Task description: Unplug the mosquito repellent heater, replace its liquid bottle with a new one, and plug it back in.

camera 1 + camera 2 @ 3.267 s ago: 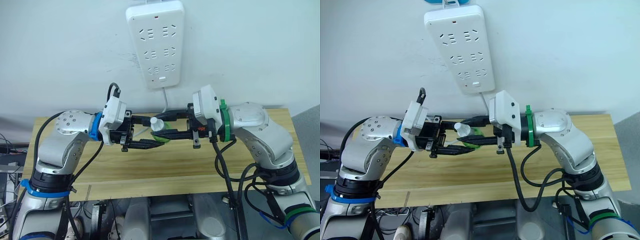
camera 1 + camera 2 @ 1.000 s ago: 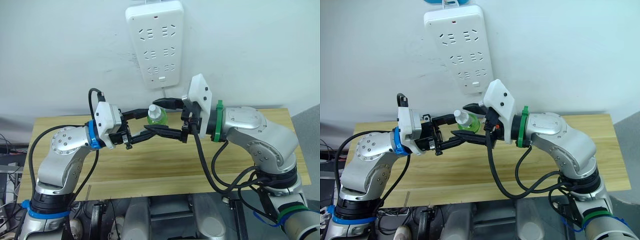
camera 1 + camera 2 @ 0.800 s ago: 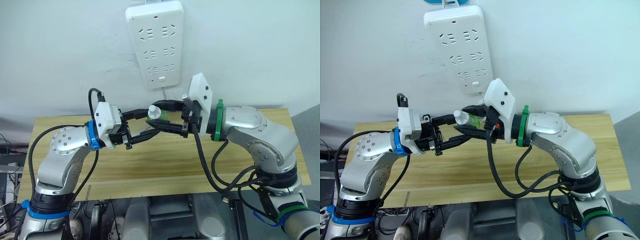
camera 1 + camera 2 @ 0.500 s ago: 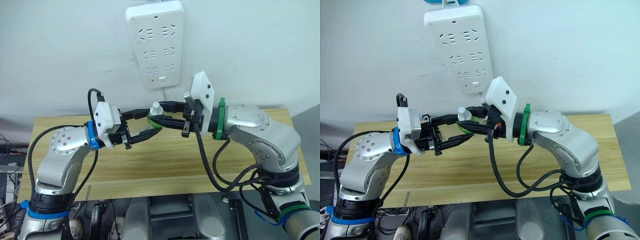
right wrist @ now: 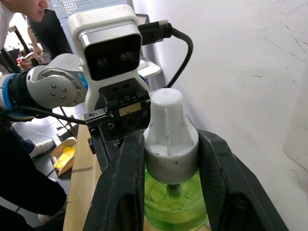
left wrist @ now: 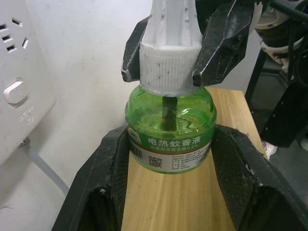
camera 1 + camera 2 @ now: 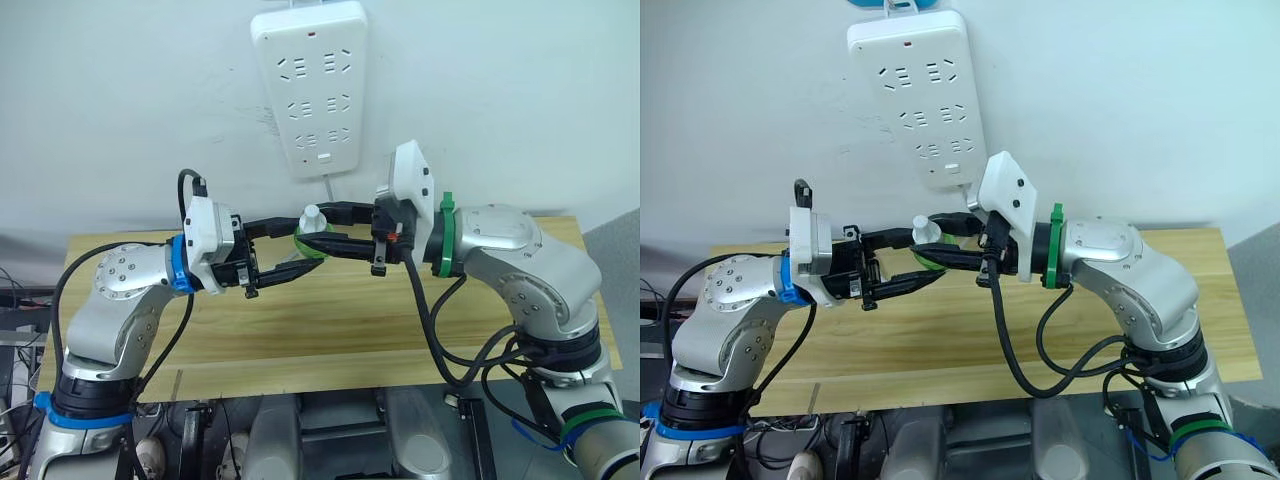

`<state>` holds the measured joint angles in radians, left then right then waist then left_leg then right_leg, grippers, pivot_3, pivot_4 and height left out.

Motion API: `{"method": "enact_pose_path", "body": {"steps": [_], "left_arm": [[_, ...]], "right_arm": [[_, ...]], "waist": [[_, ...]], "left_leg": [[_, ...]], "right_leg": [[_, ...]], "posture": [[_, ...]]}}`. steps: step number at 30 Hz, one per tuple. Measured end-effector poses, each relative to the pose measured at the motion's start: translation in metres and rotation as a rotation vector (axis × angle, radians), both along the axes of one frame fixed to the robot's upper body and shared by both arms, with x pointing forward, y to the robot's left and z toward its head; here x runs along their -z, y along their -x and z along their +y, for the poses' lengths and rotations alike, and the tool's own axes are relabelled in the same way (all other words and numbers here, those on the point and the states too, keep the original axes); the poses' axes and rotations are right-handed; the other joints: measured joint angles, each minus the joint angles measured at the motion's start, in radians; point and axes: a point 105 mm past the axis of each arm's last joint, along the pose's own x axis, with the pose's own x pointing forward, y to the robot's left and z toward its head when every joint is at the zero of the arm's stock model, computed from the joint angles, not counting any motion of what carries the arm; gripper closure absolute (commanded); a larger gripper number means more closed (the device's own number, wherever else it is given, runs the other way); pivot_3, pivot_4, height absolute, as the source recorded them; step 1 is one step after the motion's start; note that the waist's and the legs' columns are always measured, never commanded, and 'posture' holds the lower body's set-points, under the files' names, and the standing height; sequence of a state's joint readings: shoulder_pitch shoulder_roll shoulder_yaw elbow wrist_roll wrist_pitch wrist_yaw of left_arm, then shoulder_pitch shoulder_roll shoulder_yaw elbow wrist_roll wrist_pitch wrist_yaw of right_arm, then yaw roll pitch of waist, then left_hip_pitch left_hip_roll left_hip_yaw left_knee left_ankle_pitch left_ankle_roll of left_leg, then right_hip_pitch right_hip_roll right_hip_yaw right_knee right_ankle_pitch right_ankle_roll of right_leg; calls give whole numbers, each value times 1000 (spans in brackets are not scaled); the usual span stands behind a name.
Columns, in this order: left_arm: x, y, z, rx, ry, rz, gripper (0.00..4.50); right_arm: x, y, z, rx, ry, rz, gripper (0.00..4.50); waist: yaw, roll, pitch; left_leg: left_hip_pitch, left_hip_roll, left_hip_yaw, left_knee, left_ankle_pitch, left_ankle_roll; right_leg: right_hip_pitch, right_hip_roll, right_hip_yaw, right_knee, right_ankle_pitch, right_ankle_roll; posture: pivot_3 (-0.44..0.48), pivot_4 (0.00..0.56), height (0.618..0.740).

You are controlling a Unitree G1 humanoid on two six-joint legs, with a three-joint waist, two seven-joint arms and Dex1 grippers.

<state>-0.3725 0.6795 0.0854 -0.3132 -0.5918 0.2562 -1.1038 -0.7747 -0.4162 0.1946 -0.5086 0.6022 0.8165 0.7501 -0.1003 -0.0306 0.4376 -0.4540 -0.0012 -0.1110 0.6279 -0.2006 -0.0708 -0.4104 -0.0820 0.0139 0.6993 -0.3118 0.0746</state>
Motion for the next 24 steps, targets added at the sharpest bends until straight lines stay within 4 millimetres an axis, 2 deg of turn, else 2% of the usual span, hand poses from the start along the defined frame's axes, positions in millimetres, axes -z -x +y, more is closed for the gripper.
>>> {"method": "enact_pose_path", "body": {"steps": [24], "left_arm": [[-1,16,-3,200,-58,137,2308]], "right_arm": [[4,16,0,-212,49,-73,3350]], "waist": [[0,0,0]], "left_leg": [[0,0,0,0,1,-2]], "right_leg": [[0,0,0,0,0,0]], "posture": [[-160,450,730]]}}
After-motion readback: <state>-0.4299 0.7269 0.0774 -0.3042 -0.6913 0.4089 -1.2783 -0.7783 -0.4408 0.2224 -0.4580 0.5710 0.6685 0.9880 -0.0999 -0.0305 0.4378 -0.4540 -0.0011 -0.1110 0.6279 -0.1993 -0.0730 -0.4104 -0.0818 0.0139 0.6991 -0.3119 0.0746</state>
